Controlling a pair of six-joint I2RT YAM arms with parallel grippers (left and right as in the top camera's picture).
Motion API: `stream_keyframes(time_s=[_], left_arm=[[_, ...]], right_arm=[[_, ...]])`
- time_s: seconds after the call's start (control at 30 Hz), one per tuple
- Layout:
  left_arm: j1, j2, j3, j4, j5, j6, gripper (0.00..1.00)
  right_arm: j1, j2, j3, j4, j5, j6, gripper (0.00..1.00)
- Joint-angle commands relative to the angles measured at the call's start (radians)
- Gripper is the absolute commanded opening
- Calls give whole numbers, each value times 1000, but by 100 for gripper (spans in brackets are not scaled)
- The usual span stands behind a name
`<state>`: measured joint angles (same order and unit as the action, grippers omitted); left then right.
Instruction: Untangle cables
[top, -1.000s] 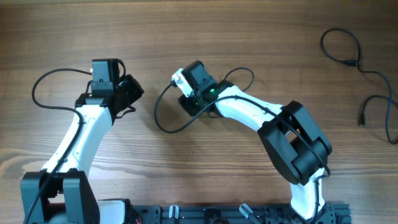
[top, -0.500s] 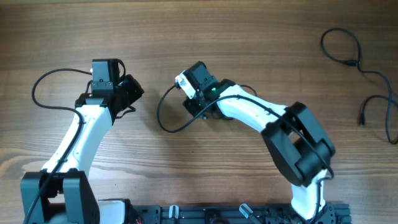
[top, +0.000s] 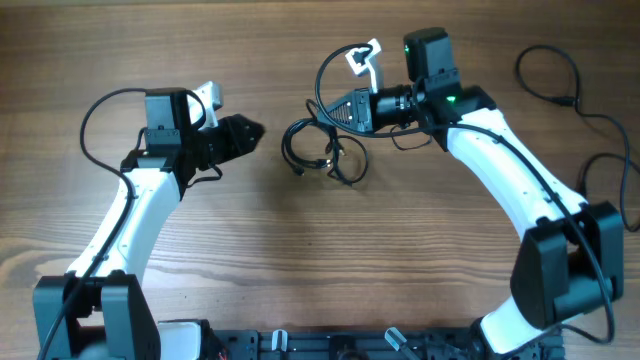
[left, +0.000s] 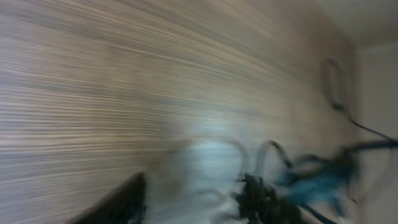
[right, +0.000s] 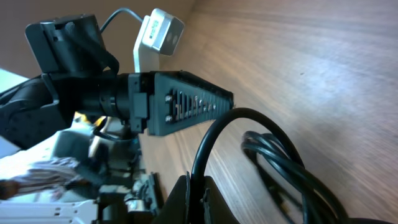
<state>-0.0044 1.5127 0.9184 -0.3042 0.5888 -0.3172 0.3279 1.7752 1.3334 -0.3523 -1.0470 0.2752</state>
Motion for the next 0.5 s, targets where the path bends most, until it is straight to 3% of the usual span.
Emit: stream_keyframes(time_s=[0.0,0.17,0.23,0.37,0.47], left_arm=[[2,8,0,13,251,162,62],[2,8,0,9,264,183,71],[2,8,0,8,350,230,72],[2,8,0,-18,432,388,68],[0,8,0,-25,433,407,64]], right_arm=[[6,35,0,98,-223,78,4],[14,35,0,168,-237,154,4],[27,35,0,178,-237,154,4],[28,35,0,183,-283,181,4],[28,35,0,184,-369,181,4]])
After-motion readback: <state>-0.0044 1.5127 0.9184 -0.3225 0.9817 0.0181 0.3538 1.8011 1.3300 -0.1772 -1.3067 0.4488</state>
